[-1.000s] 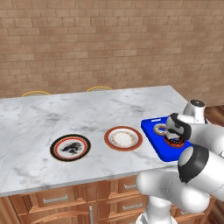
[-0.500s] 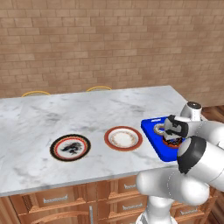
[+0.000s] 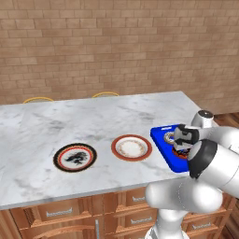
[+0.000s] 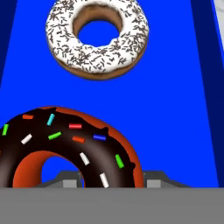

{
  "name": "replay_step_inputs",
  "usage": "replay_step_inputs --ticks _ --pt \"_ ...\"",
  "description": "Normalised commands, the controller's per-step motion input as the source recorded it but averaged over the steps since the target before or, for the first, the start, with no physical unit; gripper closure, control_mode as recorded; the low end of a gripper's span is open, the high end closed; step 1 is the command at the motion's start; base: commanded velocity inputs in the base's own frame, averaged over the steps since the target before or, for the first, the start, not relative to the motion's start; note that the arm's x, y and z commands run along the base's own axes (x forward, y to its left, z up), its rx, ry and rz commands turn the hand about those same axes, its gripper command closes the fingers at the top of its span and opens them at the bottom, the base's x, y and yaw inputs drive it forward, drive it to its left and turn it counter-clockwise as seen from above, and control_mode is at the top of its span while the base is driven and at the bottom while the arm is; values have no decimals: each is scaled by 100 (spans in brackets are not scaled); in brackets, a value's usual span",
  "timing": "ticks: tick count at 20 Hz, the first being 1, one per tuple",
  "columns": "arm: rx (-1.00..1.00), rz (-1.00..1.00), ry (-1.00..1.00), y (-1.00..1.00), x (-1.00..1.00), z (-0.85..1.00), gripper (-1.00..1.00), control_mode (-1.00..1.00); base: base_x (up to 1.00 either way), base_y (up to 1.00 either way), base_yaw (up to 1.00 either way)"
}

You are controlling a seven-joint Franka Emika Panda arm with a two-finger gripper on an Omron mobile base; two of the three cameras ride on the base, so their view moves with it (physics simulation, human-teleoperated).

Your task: Move the dessert items from the plates to the tray.

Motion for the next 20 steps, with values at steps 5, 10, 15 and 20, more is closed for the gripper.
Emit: replay_step_inputs --ticks 5,10,15,20 --pt "0 0 0 0 1 -14 100 -100 0 0 0" --pt "0 0 0 0 0 -19 100 -100 0 0 0" --pt "0 0 0 0 0 -22 100 -100 0 0 0" --pt "0 0 0 0 0 -23 100 -100 0 0 0"
